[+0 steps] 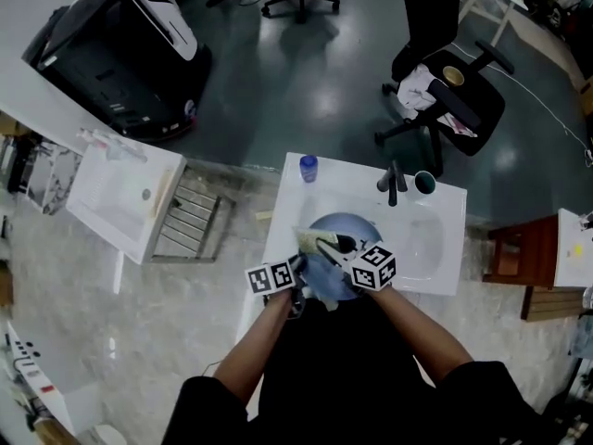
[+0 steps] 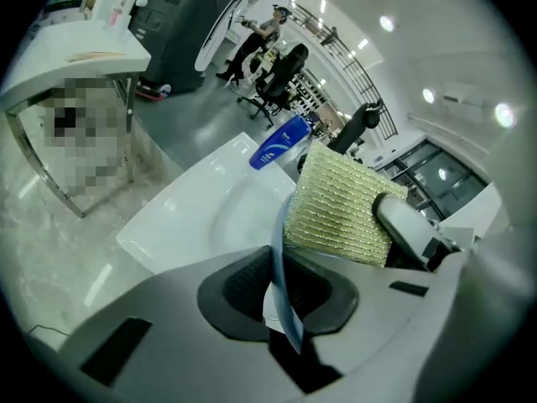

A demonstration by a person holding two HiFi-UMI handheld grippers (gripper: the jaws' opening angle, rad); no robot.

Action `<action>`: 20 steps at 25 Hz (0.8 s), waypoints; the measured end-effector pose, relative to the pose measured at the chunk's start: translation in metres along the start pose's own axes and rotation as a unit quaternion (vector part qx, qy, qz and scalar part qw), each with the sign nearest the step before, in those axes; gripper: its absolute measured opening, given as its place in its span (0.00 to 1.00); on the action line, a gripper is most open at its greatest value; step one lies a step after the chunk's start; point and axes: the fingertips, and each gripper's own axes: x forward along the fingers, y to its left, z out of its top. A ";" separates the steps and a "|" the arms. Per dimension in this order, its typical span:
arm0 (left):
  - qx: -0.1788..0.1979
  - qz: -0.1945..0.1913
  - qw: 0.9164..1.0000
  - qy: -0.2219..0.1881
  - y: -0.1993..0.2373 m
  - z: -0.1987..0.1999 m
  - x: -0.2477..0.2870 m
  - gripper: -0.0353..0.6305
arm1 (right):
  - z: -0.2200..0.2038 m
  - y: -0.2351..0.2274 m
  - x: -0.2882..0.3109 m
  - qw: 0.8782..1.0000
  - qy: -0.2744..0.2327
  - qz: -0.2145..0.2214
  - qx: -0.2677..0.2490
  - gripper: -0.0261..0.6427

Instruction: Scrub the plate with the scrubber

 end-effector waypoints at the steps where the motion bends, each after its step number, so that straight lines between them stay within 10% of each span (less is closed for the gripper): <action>1: -0.003 -0.001 1.000 -0.003 0.003 0.000 -0.006 0.10 | -0.002 0.005 0.003 1.000 0.004 0.000 -0.018 0.13; 20: 0.023 -0.049 0.998 0.006 -0.003 -0.008 -0.047 0.09 | -0.028 0.024 0.026 0.954 0.113 -0.067 -0.269 0.14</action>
